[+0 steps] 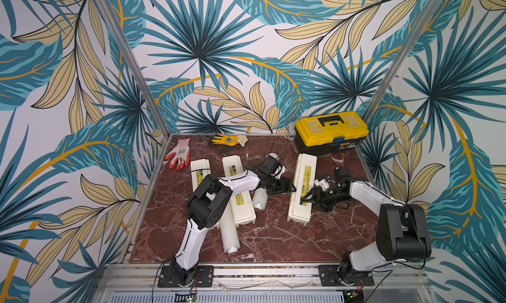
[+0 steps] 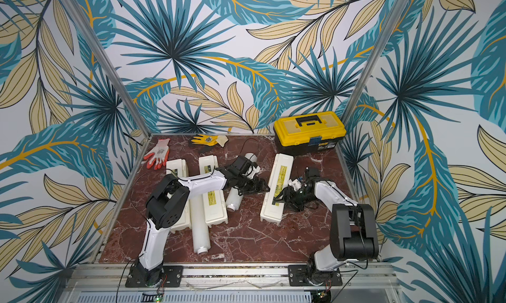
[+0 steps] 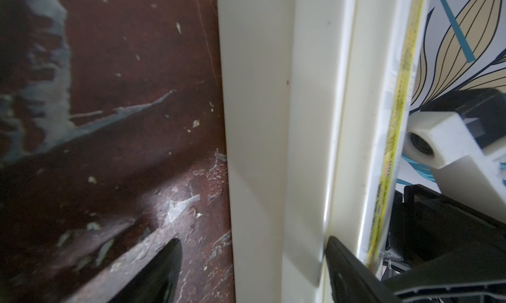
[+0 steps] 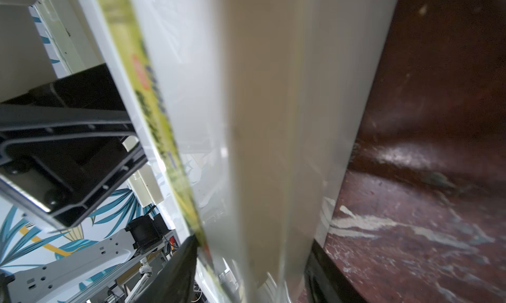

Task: Put plastic wrap rolls into dispensers
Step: Close the lid on the plastic wrap cutting box.

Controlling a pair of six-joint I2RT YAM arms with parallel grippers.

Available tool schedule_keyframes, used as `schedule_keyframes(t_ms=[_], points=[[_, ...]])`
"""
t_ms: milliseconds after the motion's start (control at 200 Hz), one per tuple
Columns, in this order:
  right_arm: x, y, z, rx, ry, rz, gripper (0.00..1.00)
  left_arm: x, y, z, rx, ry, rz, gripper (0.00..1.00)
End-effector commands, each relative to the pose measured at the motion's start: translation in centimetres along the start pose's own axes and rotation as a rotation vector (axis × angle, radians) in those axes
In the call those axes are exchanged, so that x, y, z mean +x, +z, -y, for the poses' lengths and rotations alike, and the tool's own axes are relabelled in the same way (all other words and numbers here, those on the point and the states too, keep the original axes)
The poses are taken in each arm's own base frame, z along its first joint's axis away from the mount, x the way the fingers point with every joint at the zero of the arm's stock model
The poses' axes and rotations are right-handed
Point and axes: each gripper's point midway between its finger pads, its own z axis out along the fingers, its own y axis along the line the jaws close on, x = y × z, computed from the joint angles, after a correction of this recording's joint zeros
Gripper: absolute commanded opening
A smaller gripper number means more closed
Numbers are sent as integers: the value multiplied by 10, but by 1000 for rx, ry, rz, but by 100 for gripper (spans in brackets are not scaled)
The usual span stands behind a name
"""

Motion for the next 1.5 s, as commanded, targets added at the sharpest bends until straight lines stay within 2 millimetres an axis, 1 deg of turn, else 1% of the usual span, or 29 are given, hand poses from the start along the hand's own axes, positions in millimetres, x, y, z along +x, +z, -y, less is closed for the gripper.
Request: schedule_keyframes(t_ms=[0, 60, 100, 230, 300, 381, 456, 556, 666, 841, 896, 946, 1006, 1126, 1197, 1247, 1307, 1377, 1447, 1497], points=[[19, -2, 84, 440, 72, -16, 60, 25, 12, -17, -63, -16, -55, 83], [18, -8, 89, 494, 64, -4, 59, 25, 11, -17, -62, -16, -56, 83], [18, -6, 89, 494, 63, -5, 59, 25, 11, -16, -59, -14, -59, 83], [20, -3, 100, 562, 85, -37, 60, 28, 12, -16, -60, -18, -73, 83], [12, -8, 95, 561, 65, -11, 65, 29, 12, -16, -63, -16, -79, 83], [-9, -20, 78, 521, 11, 97, 73, 33, 12, -18, -72, -18, -91, 82], [-34, -34, 61, 488, -22, 204, 83, 36, 13, -22, -83, -19, -103, 82], [-66, -45, 38, 405, -52, 296, 90, 40, 15, -27, -96, -23, -115, 82], [-99, -49, 21, 309, -79, 356, 92, 42, 15, -28, -100, -19, -122, 82], [-139, -47, 2, 183, -115, 389, 93, 43, 16, -26, -98, -13, -126, 82], [-149, -43, 3, 155, -107, 379, 92, 44, 17, -25, -94, -10, -132, 82], [-155, -39, 10, 147, -85, 355, 91, 45, 17, -24, -93, -6, -135, 82], [-157, -30, 17, 113, -56, 300, 88, 45, 19, -22, -90, -2, -139, 81], [-154, -11, 33, 75, -2, 194, 80, 46, 21, -20, -84, 7, -149, 81], [-147, 1, 43, 87, 30, 112, 75, 47, 23, -19, -82, 7, -153, 81], [-139, 7, 57, 134, 66, 50, 68, 47, 23, -19, -79, 6, -157, 81], [-130, 12, 65, 166, 70, -5, 63, 47, 23, -17, -72, 13, -158, 81], [-125, 13, 72, 214, 49, -27, 60, 44, 21, -12, -59, 24, -153, 82], [-122, 14, 73, 256, 12, -43, 56, 40, 19, -1, -30, 58, -149, 84], [-121, 16, 70, 268, -25, -53, 55, 36, 16, 8, -13, 83, -139, 86]])
